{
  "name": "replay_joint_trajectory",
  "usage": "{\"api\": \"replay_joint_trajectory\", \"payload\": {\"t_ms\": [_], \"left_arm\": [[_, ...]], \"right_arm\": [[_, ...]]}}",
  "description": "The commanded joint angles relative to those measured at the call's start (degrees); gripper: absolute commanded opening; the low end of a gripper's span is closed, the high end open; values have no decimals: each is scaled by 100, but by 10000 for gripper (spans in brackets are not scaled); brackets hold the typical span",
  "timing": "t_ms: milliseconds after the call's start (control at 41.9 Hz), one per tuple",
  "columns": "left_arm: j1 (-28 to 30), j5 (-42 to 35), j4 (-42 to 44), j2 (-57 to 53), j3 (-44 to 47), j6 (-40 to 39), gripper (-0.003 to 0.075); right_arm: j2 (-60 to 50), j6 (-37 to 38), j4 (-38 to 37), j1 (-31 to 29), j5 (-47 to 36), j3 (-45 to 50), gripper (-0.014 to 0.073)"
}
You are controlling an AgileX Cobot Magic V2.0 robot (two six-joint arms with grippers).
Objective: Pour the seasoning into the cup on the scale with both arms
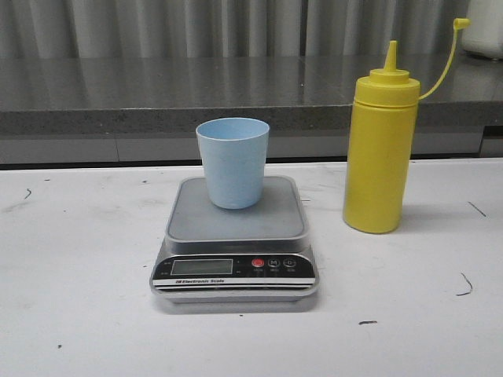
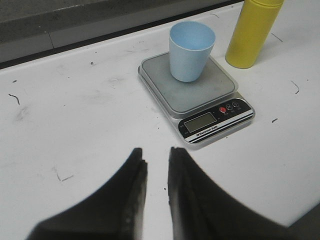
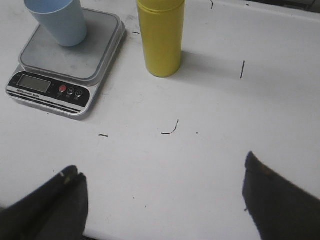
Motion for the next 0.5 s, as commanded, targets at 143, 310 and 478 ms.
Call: {"api": "replay_joint_trajectory", "payload": {"t_ms": [143, 310, 478], "left_arm": [[-10, -413, -30, 19, -142, -27, 112], [-10, -413, -30, 19, -142, -27, 112], [-10, -413, -30, 19, -142, -27, 112]], "right_arm": [[-44, -12, 46, -3, -308, -196, 647], [-44, -12, 46, -3, -380, -196, 647], [-44, -12, 46, -3, -384, -196, 647]]}}
